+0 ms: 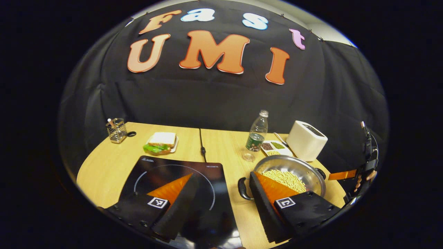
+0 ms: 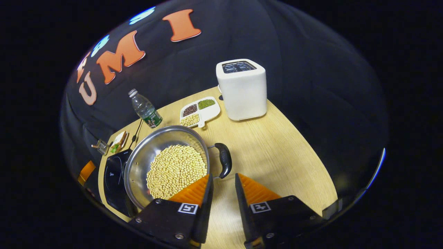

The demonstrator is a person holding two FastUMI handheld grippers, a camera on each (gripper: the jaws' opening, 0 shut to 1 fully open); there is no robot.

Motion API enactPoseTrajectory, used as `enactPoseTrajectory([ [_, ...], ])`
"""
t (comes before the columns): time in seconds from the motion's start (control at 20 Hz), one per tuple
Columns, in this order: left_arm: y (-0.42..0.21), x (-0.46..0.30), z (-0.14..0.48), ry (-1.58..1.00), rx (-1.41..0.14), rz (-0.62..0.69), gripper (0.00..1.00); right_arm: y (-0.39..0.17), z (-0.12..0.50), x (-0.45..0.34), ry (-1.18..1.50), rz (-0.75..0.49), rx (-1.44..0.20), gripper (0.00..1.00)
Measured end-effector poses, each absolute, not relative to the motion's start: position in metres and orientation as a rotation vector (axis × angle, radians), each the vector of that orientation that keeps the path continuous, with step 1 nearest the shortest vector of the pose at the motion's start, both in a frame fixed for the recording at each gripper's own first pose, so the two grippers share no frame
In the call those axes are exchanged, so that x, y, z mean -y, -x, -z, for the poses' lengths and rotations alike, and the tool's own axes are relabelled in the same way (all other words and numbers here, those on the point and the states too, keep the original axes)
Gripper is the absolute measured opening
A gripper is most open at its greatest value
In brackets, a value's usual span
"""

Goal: First push the handle of the pot to place it horizontally, then grasp the pot with both hands and set it on the induction cooktop.

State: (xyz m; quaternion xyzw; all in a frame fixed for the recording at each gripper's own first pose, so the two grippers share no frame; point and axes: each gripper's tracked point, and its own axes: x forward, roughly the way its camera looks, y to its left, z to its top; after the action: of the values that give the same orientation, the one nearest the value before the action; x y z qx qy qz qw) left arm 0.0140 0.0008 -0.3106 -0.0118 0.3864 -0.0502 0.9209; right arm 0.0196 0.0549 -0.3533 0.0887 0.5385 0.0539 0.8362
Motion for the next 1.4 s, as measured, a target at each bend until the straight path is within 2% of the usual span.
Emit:
enactPoseTrajectory([
  [0.05, -0.014, 0.009, 0.318, 0.016, -0.819, 0.122, 0.98, -0.022, 0.351, -0.057, -0.172, -0.126, -1.125, 0.46],
  [0.15, -0.017, 0.023, 0.334, -0.023, -0.852, 0.147, 0.97, -0.028, 0.352, -0.063, -0.14, -0.137, -1.096, 0.63],
  [0.3, -0.02, 0.039, 0.363, -0.102, -0.884, 0.154, 0.98, -0.033, 0.359, -0.066, -0.086, -0.143, -1.073, 0.76],
  [0.4, -0.018, 0.049, 0.382, -0.121, -0.908, 0.169, 0.98, -0.036, 0.361, -0.068, -0.089, -0.144, -1.069, 0.8],
  [0.9, -0.021, 0.068, 0.446, -0.037, -1.037, 0.169, 0.97, -0.05, 0.372, -0.065, -0.061, -0.143, -1.062, 0.81],
  [1.3, -0.033, 0.075, 0.455, -0.049, -1.016, 0.188, 0.97, -0.045, 0.398, -0.07, 0.057, -0.123, -1.106, 0.82],
  [1.35, -0.034, 0.075, 0.457, -0.058, -1.017, 0.188, 0.97, -0.044, 0.401, -0.069, 0.066, -0.121, -1.108, 0.77],
  [1.4, -0.034, 0.074, 0.461, -0.077, -1.023, 0.178, 0.97, -0.044, 0.403, -0.069, 0.069, -0.12, -1.111, 0.81],
])
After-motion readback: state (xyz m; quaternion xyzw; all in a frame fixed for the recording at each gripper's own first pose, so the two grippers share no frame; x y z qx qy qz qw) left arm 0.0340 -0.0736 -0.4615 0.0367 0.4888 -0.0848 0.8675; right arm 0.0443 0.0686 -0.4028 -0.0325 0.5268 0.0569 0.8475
